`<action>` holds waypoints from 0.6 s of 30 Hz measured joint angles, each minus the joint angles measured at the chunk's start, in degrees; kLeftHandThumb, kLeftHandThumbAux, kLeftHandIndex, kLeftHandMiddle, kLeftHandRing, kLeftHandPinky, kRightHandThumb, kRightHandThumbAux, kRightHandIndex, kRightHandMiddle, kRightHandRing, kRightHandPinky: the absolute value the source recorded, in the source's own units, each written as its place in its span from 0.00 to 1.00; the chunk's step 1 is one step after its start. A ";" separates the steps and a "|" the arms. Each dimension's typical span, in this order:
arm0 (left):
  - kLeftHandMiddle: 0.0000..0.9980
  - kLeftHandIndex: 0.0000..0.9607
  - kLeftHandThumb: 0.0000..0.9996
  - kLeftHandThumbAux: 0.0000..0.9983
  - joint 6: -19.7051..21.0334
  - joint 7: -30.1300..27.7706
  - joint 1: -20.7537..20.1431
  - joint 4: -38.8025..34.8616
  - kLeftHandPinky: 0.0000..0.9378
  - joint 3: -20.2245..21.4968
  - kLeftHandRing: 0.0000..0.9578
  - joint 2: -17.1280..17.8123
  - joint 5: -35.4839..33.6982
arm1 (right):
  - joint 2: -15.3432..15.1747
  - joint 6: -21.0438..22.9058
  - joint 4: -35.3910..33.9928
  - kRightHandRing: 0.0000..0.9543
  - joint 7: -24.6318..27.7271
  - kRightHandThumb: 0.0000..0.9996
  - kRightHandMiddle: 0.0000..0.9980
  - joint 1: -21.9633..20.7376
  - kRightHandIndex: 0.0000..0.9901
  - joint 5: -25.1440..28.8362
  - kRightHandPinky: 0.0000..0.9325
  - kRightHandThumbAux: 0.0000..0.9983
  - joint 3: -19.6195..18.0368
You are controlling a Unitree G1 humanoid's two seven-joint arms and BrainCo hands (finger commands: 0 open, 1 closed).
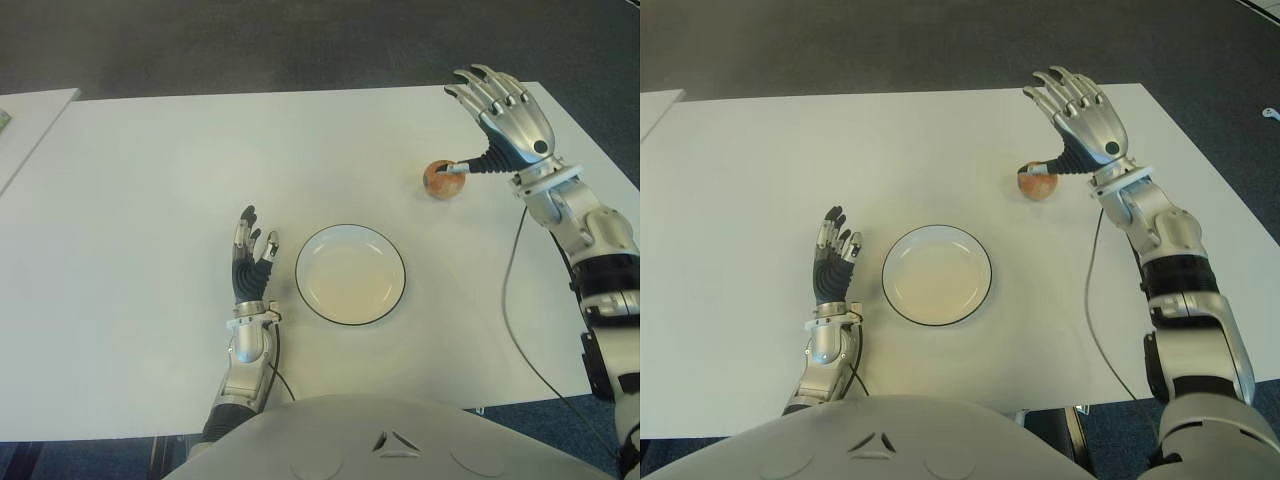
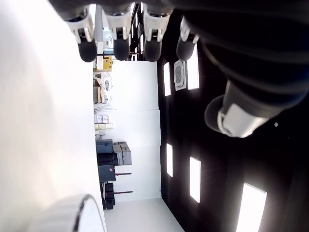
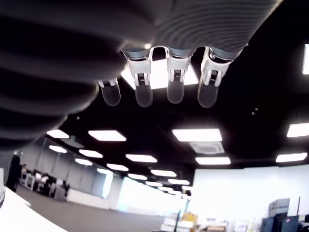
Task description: Put the apples into the plate.
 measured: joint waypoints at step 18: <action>0.03 0.07 0.14 0.56 -2.87 -0.01 -0.04 0.87 0.00 0.28 0.00 -0.11 -0.59 | 11.23 6.11 32.63 0.00 2.69 0.35 0.00 -17.73 0.00 1.01 0.00 0.49 13.90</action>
